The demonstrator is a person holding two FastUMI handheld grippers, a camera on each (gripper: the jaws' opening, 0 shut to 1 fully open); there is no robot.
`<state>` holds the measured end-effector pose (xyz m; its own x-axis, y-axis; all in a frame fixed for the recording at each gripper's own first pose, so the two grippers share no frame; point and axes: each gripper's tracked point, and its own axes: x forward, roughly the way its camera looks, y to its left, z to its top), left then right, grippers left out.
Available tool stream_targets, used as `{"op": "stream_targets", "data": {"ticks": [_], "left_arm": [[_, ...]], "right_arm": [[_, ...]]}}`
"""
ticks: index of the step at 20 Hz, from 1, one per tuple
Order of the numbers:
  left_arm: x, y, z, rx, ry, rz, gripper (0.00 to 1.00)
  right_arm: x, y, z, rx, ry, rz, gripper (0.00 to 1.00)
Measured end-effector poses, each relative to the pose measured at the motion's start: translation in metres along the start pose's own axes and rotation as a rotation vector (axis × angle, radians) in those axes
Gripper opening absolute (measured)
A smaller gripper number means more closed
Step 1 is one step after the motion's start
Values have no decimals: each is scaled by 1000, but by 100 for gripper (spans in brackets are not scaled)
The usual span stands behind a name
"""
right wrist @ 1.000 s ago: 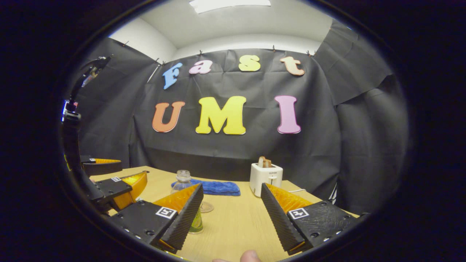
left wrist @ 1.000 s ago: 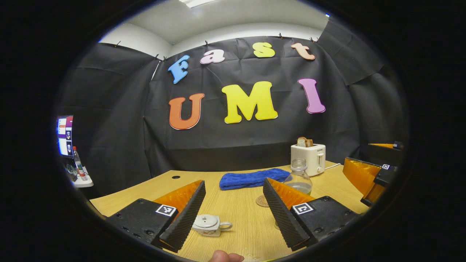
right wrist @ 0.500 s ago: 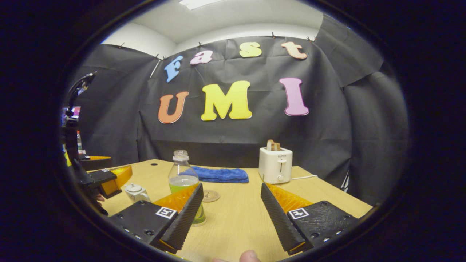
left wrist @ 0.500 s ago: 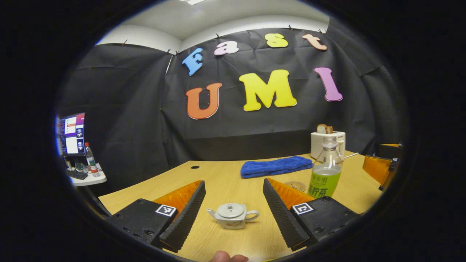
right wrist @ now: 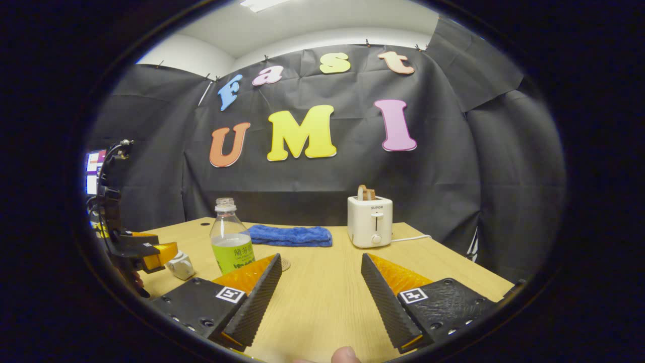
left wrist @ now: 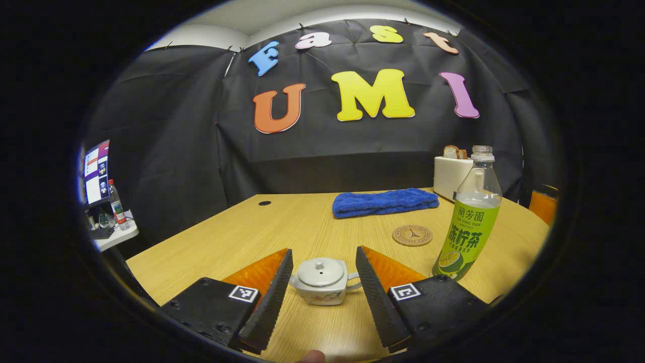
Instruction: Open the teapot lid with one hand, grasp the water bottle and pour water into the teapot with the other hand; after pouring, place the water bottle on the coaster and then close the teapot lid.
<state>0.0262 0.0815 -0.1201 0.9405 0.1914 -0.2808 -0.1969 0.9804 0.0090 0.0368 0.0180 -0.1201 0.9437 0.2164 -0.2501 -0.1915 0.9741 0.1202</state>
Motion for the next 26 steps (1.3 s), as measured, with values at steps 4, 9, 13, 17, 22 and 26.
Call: {"op": "stream_targets", "data": {"ticks": [4, 9, 13, 17, 22, 26], "left_arm": [[13, 0, -2, -2, 21, 1, 64], [21, 2, -13, -16, 62, 14, 42], [23, 11, -13, -17, 65, 35, 21], [23, 8, -7, -18, 50, 3, 6], [11, 11, 14, -20, -9, -6, 3], [-7, 17, 30, -29, -62, -23, 2]], "right_arm": [[3, 1, -5, -4, 19, 14, 95], [6, 3, -6, -5, 17, 28, 95], [7, 18, -15, -6, 46, 84, 95], [0, 35, -15, -25, 43, 164, 95], [-9, 57, -14, -42, 29, 246, 95], [-7, 85, -22, -43, 73, 310, 95]]}}
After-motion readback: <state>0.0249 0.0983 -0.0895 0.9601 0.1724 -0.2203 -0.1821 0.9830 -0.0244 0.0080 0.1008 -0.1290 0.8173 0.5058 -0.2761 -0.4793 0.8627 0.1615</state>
